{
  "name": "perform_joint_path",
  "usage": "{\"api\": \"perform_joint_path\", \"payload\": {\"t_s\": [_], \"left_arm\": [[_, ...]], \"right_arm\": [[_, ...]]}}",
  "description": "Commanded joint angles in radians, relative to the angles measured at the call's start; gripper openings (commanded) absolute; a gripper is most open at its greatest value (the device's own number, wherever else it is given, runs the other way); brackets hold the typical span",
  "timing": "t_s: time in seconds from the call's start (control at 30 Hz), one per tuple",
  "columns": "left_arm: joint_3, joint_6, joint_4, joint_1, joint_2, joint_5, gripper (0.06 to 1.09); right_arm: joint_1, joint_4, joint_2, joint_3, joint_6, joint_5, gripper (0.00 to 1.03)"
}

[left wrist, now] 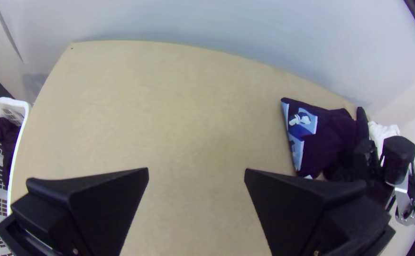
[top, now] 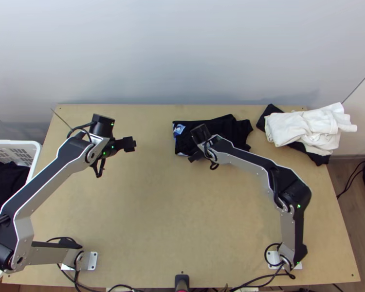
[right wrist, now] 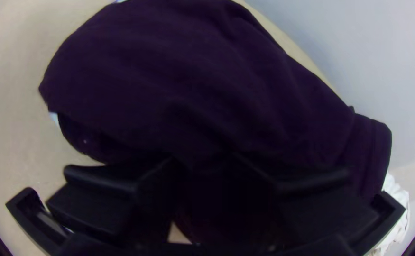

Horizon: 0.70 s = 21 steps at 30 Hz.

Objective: Fold the t-shirt

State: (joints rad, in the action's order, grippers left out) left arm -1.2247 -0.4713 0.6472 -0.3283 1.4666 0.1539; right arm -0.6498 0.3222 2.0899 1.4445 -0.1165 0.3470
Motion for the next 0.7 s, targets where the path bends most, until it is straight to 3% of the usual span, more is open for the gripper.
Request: {"api": "perform_joint_path", "payload": {"t_s": [0.0,0.43,0.67], "left_arm": [[0.016,0.0,0.0,0.006,-0.011,0.003,1.04],[0.004,-0.001,-0.001,0.002,-0.017,0.003,1.04],[0.005,-0.003,0.0,0.005,-0.032,0.003,1.04]], "right_arm": [[0.022,0.015,0.024,0.044,0.017,0.003,0.03],[0.053,0.143,-0.172,0.125,0.206,0.003,0.03],[0.078,0.204,-0.258,0.166,0.258,0.0,0.03]]}}
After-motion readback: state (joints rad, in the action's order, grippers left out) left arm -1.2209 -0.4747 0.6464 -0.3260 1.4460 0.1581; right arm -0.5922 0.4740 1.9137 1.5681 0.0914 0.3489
